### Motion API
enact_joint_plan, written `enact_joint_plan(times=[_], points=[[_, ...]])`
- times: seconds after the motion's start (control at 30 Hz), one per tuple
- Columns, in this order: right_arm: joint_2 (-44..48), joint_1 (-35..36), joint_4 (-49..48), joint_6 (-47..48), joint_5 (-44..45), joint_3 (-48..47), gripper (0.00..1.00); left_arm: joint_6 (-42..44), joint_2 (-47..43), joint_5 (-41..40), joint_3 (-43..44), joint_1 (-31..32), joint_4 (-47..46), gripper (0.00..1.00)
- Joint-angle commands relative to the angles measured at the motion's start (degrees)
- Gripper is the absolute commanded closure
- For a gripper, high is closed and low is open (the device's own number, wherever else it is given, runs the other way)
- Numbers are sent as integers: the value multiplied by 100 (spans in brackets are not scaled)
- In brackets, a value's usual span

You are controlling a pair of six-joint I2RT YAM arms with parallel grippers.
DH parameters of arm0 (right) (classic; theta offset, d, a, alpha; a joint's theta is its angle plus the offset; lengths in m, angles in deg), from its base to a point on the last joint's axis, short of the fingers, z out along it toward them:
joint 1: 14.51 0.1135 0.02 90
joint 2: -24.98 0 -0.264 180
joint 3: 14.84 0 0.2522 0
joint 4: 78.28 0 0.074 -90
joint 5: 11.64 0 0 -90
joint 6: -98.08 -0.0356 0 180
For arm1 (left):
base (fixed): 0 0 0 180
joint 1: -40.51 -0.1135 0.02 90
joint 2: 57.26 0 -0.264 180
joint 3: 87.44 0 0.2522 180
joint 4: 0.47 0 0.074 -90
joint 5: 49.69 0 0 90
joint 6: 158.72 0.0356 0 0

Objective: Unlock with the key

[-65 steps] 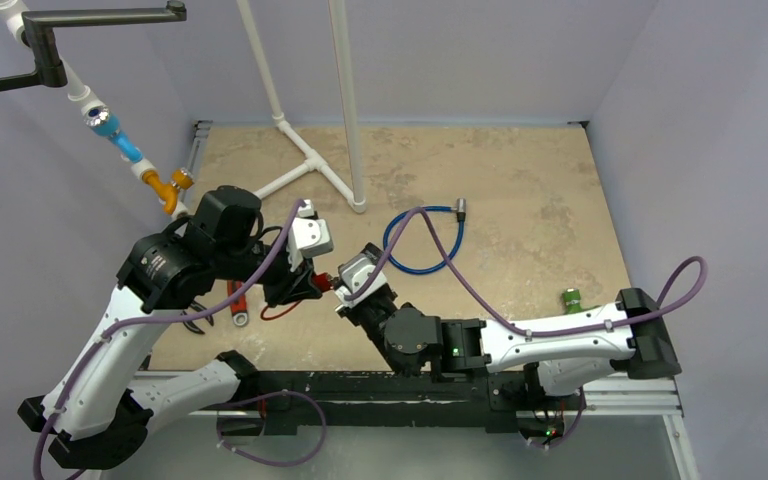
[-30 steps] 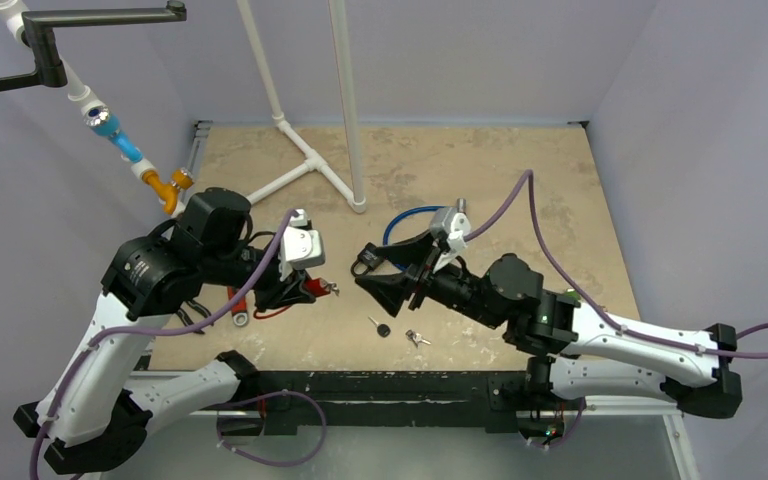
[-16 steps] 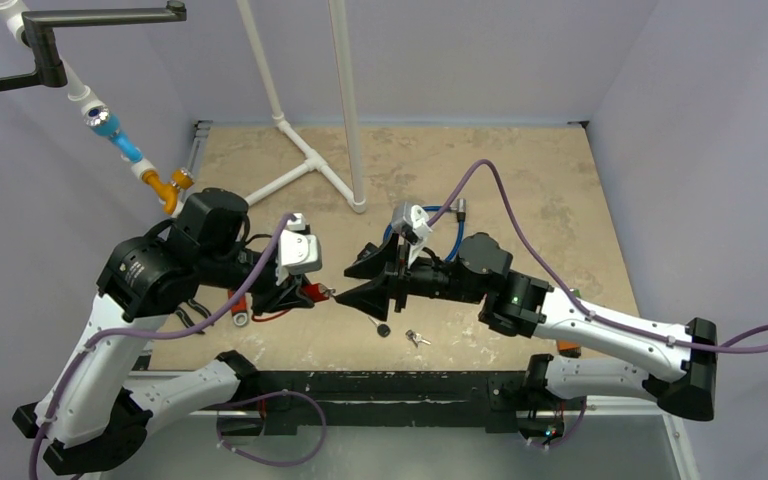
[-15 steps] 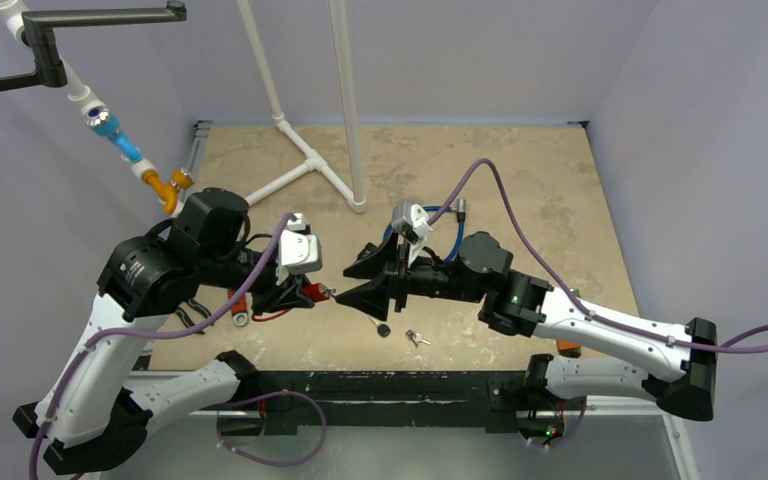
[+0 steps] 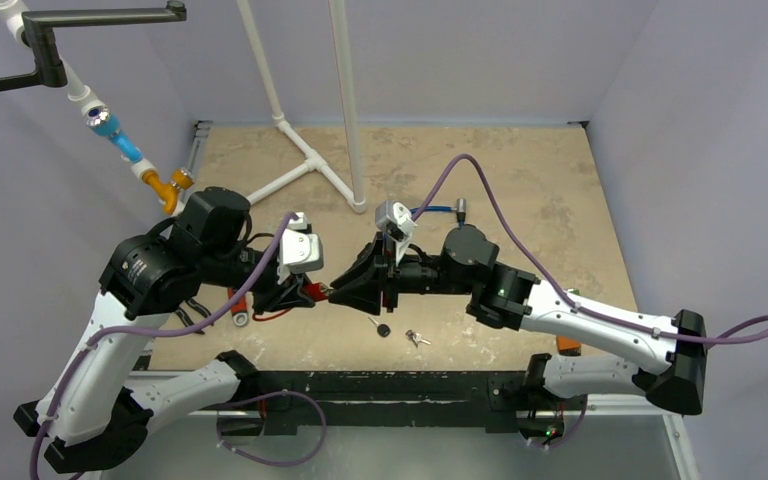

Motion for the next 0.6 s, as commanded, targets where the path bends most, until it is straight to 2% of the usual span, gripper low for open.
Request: enact_joint_plan(times=[0.0, 0.17, 0.43, 0.57], points=[[-10, -51, -56, -31, -170, -331, 77, 44, -15, 123, 241, -14, -139, 100], [-49, -53, 20, -20, -48, -343, 100, 20, -11, 157, 250, -15, -160, 100], [-207, -55, 165, -63, -25, -449, 100, 102, -3, 91, 275, 31, -221, 100], [-380, -55, 440, -142, 64, -590, 100, 303, -10, -310, 256, 254, -271, 100]])
